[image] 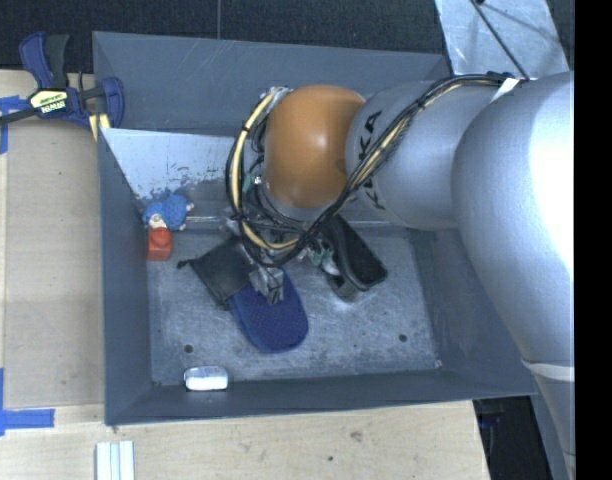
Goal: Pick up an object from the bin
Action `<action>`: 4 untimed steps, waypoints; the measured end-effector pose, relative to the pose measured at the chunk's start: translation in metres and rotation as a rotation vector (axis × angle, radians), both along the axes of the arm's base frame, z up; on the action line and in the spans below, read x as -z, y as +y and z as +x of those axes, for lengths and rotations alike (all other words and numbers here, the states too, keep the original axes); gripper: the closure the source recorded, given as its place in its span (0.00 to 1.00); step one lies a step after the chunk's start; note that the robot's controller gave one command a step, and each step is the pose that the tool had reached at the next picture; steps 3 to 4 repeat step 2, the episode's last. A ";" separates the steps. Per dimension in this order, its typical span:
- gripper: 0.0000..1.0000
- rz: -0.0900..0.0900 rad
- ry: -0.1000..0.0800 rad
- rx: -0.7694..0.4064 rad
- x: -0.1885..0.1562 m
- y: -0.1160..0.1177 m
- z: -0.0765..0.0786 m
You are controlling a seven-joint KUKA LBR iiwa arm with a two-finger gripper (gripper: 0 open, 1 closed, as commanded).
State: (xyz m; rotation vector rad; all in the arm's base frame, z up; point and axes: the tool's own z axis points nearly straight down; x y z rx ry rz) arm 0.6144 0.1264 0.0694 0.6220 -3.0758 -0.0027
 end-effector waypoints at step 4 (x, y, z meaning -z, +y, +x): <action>1.00 0.003 -0.012 -0.396 -0.003 0.053 -0.001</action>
Offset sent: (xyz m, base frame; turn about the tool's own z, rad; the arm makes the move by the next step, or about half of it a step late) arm -0.0030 0.0529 0.0006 -0.4007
